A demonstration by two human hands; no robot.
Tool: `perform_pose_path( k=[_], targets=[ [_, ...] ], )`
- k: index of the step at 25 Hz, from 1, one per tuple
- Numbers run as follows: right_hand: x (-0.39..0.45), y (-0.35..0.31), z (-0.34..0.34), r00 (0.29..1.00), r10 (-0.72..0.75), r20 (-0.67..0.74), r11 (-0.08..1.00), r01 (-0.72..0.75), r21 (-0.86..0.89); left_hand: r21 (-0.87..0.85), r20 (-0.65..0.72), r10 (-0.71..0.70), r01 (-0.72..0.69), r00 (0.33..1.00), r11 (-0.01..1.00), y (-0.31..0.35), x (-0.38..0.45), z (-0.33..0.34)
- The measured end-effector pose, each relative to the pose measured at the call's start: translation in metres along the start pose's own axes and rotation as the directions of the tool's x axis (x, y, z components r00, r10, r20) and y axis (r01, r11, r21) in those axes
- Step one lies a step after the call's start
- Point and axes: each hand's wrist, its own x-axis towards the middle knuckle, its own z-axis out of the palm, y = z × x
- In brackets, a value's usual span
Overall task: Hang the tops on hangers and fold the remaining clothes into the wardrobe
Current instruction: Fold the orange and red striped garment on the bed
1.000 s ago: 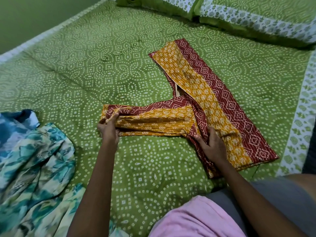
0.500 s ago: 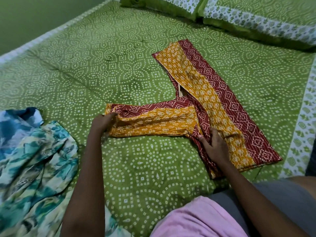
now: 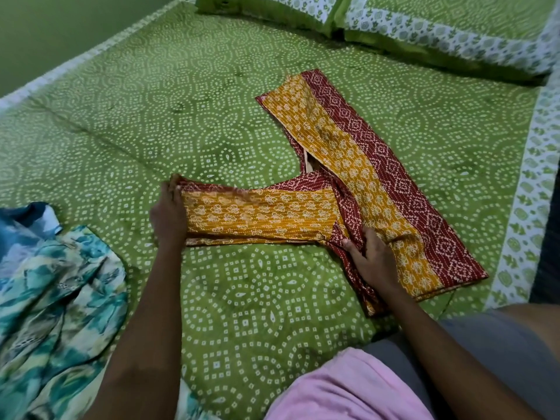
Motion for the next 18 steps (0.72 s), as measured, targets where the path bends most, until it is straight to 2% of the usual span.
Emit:
perform_pose_path(
  k=[1,3,5,7,9,10,11,12,13,14,15,17,18],
  targets=[
    [0.0,0.0,0.0,1.0,-0.002,-0.006,1.0,0.002,0.002,0.004,-0.014,-0.009,0.009,1.0,1.0,-0.001,0.003,0.0],
    [0.003,0.0,0.001,1.0,-0.008,-0.014,1.0,0.008,-0.003,0.11,0.113,-0.022,0.009,0.993,0.994,-0.005,0.006,0.003],
    [0.002,0.002,0.002,1.0,-0.004,-0.001,1.0,0.004,0.001,0.143,0.235,-0.073,0.04,0.969,0.989,-0.011,0.014,0.005],
    [0.003,0.002,0.003,1.0,0.007,-0.02,1.0,-0.006,0.03,0.167,0.27,-0.173,0.131,0.947,0.977,-0.005,0.019,-0.002],
    [0.004,0.002,0.002,0.999,0.037,-0.03,0.996,-0.035,0.076,0.314,0.264,-0.242,0.154,0.933,0.937,0.009,0.017,-0.015],
    [0.006,0.001,0.0,0.997,0.074,-0.029,0.99,-0.07,0.122,0.347,0.223,-0.203,0.118,0.953,0.931,0.02,0.009,-0.019],
    [0.007,-0.001,-0.002,0.993,0.113,-0.02,0.978,-0.108,0.181,0.303,0.189,-0.09,0.029,0.978,0.952,0.036,-0.002,-0.019],
    [0.007,-0.003,-0.005,0.991,0.132,0.012,0.967,-0.132,0.218,0.154,0.189,0.041,-0.071,0.981,0.985,0.057,-0.021,-0.018],
    [0.006,-0.004,-0.006,0.992,0.112,0.057,0.966,-0.122,0.23,-0.054,0.258,0.149,-0.139,0.955,0.989,0.08,-0.045,-0.013],
    [0.005,-0.004,-0.008,0.992,0.061,0.114,0.973,-0.085,0.215,-0.237,0.376,0.266,-0.185,0.888,0.954,0.103,-0.071,-0.005],
    [0.004,-0.004,-0.011,0.984,0.008,0.178,0.976,-0.046,0.211,-0.336,0.503,0.392,-0.244,0.77,0.91,0.124,-0.099,0.004],
    [0.002,-0.002,-0.024,0.956,-0.025,0.293,0.952,-0.066,0.299,-0.415,0.64,0.564,-0.383,0.522,0.825,0.155,-0.149,0.024],
    [0.002,0.004,-0.035,0.939,-0.01,0.345,0.919,-0.128,0.374,-0.425,0.664,0.596,-0.427,0.452,0.798,0.165,-0.171,0.034]
  ],
)
